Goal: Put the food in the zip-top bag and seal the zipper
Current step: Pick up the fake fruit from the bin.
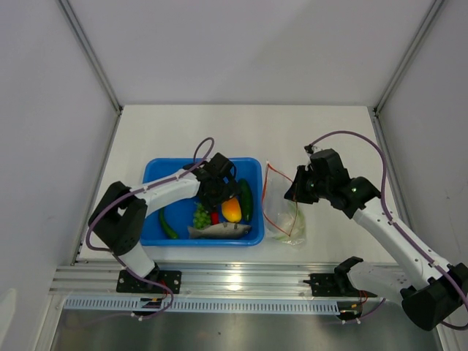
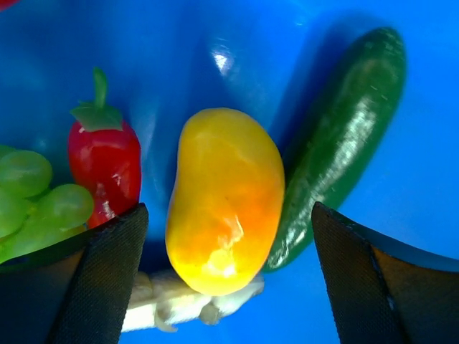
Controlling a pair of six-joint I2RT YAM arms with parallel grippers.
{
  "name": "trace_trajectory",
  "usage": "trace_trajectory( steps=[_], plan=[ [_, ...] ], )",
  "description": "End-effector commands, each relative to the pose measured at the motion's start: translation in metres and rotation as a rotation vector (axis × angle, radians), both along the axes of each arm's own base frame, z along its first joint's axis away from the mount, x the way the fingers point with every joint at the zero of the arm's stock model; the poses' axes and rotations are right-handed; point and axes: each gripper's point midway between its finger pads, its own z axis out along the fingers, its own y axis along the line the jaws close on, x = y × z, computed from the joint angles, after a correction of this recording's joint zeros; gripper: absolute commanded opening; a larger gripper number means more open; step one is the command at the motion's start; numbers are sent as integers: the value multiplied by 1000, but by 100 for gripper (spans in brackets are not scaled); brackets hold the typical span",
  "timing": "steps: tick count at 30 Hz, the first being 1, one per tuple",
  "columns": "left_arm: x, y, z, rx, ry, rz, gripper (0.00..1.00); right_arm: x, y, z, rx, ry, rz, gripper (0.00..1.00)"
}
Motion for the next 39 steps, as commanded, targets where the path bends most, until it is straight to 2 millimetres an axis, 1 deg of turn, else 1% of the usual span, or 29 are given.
trace_trajectory(
  steps=[1,4,5,8,9,11,12,13,14,15,16,17,20,21,22,24,25,28,29,30,31,32,33,34,35,36,37,38,39],
  plan=[
    [3,-10,-2,-26,31,55,94,0,0,9,25,-30,-5,0],
    [0,-11,-15,-17,68,59,88,1,-1,9,25,-32,-6,0],
    [0,-12,-17,-19,74,56,88,1,-1,10,26,-34,-8,0],
    [0,-11,-24,-6,81,73,80,1,-1,10,27,-36,-9,0],
    [1,-10,-24,0,78,77,73,1,-1,10,27,-36,-10,0],
    [2,-8,-23,8,70,85,66,1,-1,10,27,-34,-11,0],
    [4,-5,-22,17,57,92,58,0,-1,10,29,-33,-6,0],
    [4,-3,-21,27,51,93,54,0,-1,10,30,-31,-6,0],
    [6,-1,-16,27,32,95,50,0,-1,11,33,-33,-5,0],
    [10,1,-12,37,9,102,43,0,0,12,35,-35,-4,0],
    [8,5,-8,51,2,95,40,0,0,13,36,-36,-4,0],
    [11,6,2,45,-27,98,36,0,0,13,36,-36,-4,0],
    [18,14,21,68,-99,98,27,0,1,15,41,-38,-3,0],
    [18,18,34,66,-126,99,20,0,0,15,39,-37,-4,0],
    [23,21,45,79,-168,104,17,0,1,15,42,-38,-2,0],
    [24,27,66,85,-231,100,12,0,2,16,47,-36,-2,0],
    [28,31,77,99,-277,102,11,0,2,17,49,-36,-2,0],
    [32,34,113,99,-393,87,7,0,3,21,56,-34,-2,0],
    [31,34,121,96,-420,80,5,1,4,25,59,-40,-2,0],
    [31,29,132,87,-467,44,4,1,4,26,59,-36,-1,0],
    [30,29,151,59,-526,36,2,2,5,25,56,-27,-1,0],
    [31,29,160,60,-574,29,1,1,6,25,58,-20,2,0],
    [26,24,168,49,-616,-6,1,2,6,27,59,-18,3,0],
    [30,15,188,21,-709,-55,0,1,7,26,57,-9,6,0],
    [27,15,211,-19,-782,-68,0,1,8,24,54,5,8,0],
    [19,7,207,-34,-814,-126,1,1,9,25,59,9,10,0],
    [22,-4,239,-90,-954,-177,1,0,10,25,59,17,14,0],
    [13,-4,250,-134,-1023,-207,1,0,10,25,61,20,13,0],
    [2,-17,264,-209,-1085,-287,1,0,12,26,69,24,16,0]
  ],
)
